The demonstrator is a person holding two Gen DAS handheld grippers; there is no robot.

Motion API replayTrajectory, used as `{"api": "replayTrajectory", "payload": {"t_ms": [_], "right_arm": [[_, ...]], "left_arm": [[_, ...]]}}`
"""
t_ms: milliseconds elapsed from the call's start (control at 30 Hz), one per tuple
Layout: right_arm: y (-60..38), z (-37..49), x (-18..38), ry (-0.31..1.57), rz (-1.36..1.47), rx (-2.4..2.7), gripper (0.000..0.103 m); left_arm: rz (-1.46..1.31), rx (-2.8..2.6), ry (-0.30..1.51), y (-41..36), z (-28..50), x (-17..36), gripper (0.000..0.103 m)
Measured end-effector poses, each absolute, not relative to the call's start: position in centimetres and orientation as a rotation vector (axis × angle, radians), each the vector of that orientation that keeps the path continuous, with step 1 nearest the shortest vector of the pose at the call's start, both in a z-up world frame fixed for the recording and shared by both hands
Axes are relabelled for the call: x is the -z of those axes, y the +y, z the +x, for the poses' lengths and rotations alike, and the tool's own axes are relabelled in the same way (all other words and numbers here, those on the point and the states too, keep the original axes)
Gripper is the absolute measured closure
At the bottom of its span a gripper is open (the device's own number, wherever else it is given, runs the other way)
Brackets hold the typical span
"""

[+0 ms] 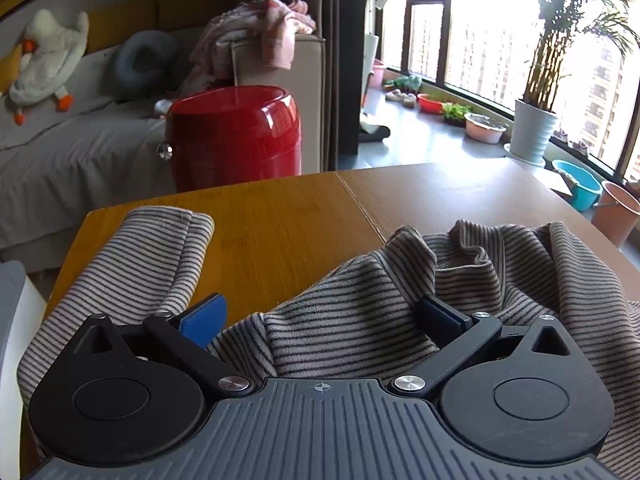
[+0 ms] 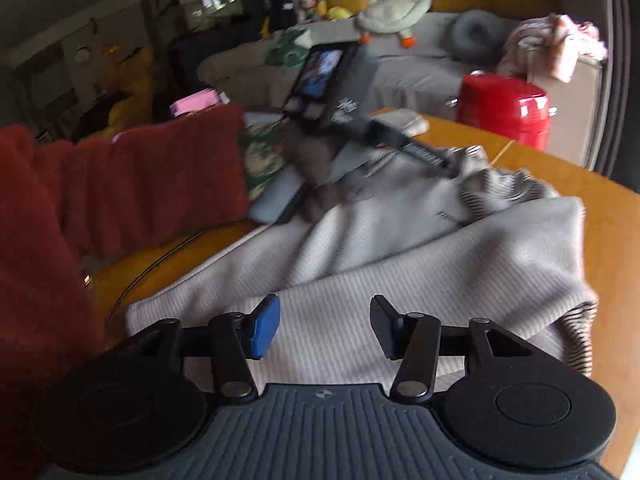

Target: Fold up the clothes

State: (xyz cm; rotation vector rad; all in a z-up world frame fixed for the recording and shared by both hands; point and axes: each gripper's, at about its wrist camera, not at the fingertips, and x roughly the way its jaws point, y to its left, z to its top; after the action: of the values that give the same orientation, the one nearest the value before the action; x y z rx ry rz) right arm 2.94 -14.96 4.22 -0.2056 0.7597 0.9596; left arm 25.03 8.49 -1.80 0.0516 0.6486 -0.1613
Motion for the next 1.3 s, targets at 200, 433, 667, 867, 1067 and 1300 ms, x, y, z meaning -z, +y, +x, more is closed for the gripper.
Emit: {"api": "replayTrajectory", "payload": {"t_ms": [200,433,667,867,1067,1300], "right_arm": [[-11.9,-0.5,-2.1,0.721,-0.392,-0.953,0.040],[-12.2,-0.6,-3.5,0.717,-0.364,-0.844,0.092],[-21.0,3.0,-10.9,0.576,-0.041,-0.458,0.094],[-28.0,3.8,-16.2,0.416,0.071,-0.148,0.094],[-31.6,6.0,-19.1,0.315,0.135,0.005,0.094],[-29.4,8.7,-21.1,0.276,0.140,-0.050,0.100]], "left_arm": [[-0.009,0.181,0.613,8.7,21.8,0.1,0.000],[-0.212,0.218,0.566,10.8,17.0,-0.9,0.000],[-0.392,0.281,0.561,12.1,14.9,-0.1,0.000],[-0.403,0.428,0.600,11.0,14.0,0.7,0.000],[-0.336,0.481,0.611,9.4,12.8,1.1,0.000],[-0.269,0.518,0.633,7.8,12.5,1.9,0.000]]}}
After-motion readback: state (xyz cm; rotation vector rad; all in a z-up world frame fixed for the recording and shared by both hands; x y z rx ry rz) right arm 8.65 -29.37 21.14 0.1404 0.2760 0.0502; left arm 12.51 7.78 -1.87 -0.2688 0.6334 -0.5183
